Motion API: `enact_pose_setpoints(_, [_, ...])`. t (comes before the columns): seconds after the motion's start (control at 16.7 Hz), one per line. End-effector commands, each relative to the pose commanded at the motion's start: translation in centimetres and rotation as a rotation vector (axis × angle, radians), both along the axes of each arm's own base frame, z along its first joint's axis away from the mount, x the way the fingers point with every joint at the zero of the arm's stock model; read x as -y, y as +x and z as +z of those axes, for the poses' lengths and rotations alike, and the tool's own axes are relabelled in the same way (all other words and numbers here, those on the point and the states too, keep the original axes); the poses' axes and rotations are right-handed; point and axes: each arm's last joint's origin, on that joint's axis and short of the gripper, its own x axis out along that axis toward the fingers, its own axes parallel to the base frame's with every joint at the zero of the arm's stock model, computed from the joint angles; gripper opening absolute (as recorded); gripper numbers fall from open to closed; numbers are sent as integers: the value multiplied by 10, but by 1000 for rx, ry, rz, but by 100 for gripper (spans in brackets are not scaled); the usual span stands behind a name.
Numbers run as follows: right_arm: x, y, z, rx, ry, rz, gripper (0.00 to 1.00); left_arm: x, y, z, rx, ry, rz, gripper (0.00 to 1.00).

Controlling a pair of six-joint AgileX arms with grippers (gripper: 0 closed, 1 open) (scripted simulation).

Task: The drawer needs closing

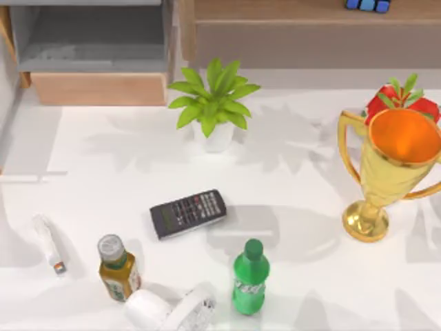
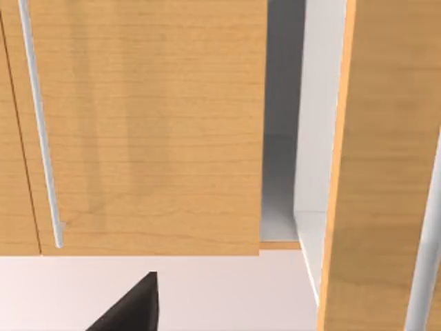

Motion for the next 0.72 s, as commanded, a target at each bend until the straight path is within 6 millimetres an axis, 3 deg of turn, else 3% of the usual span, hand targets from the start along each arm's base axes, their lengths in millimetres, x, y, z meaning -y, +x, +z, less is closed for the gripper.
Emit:
enact_pose_setpoints(0.36, [0, 0, 0, 0, 0, 0, 100, 0, 10, 0, 0, 0, 0, 100])
enact_pose_setpoints(0.72, [0, 0, 0, 0, 0, 0, 100, 0, 10, 0, 0, 0, 0, 55])
